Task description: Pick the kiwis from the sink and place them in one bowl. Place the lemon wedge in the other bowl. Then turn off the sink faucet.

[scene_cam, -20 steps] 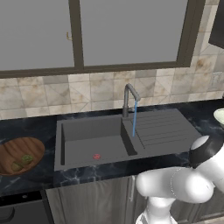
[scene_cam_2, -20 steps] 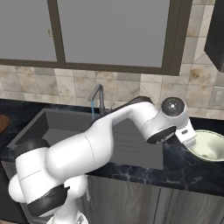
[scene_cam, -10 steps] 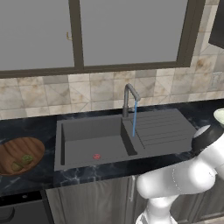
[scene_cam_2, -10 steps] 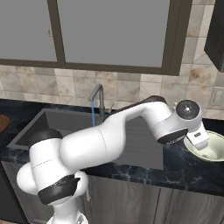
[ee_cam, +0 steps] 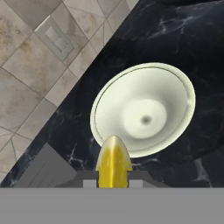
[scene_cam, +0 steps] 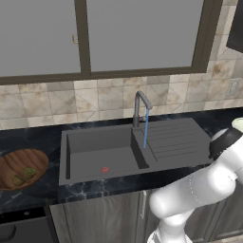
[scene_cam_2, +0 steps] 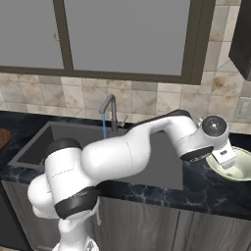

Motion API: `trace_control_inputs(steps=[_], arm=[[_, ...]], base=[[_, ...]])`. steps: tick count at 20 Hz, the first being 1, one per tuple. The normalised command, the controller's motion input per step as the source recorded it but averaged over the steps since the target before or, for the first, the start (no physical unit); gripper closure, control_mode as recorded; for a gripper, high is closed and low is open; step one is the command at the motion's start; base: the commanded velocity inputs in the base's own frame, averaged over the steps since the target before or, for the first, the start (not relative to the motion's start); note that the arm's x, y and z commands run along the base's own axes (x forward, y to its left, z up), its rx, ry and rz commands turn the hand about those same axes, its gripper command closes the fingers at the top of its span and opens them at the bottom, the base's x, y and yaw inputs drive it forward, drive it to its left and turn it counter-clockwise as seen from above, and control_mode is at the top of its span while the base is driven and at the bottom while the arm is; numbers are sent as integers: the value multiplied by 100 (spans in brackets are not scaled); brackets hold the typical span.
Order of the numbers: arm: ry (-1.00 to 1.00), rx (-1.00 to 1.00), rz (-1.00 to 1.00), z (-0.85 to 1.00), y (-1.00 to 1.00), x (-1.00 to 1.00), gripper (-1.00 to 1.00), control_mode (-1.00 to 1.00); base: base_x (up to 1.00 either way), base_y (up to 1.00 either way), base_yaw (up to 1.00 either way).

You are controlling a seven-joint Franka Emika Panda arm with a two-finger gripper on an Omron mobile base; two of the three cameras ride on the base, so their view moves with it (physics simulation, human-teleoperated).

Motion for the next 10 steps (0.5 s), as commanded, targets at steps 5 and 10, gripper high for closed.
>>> trace_control_inputs(steps=[5,10], arm=[[2,0,0,-14,-51,24,100,-100],[4,0,0,-7,-69,23,100,-100]], base=[[0,0,0],[0,0,0]])
